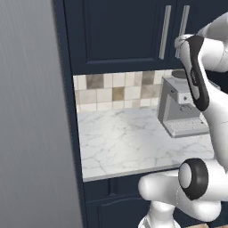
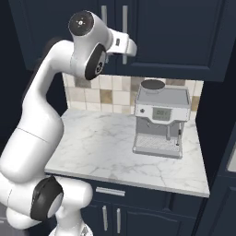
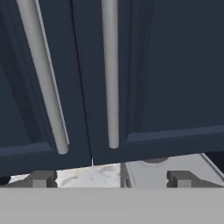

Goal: Move the shaker and mustard from the cabinet to the dining counter.

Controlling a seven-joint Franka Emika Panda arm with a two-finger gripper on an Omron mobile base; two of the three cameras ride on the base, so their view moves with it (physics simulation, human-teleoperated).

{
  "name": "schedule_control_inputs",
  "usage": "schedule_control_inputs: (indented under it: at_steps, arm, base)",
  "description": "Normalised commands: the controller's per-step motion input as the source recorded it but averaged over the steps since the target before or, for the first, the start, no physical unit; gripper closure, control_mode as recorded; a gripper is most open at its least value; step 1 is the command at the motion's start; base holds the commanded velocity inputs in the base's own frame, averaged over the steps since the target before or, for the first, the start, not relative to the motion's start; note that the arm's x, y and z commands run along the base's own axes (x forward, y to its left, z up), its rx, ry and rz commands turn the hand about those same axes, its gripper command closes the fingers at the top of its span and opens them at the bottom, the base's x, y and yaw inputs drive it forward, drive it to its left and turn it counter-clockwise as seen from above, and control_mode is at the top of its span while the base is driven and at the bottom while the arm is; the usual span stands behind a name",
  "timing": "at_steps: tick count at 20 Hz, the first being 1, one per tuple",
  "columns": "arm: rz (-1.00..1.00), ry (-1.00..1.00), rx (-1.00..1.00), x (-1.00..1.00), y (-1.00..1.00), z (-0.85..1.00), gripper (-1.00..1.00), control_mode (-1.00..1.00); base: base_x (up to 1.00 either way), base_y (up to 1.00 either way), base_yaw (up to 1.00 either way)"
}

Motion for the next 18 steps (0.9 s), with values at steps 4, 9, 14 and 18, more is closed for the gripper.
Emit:
schedule_control_inputs:
  at_steps: [4,9,14,18]
  arm:
    - [0.00,-0.10,0.06,0.46,0.00,0.00,-1.00,-1.00]
    - [0.00,-0.14,0.06,0.48,0.00,0.00,-1.00,-1.00]
    - [0.02,-0.06,0.08,0.49,-0.12,0.00,-1.00,-1.00]
    - [0.05,0.00,0.08,0.48,-0.30,0.00,-1.00,-1.00]
  base:
    - [0.00,0.00,0.00]
    - [0.00,0.00,0.00]
    - [0.00,0.00,0.00]
    - [0.00,0.00,0.00]
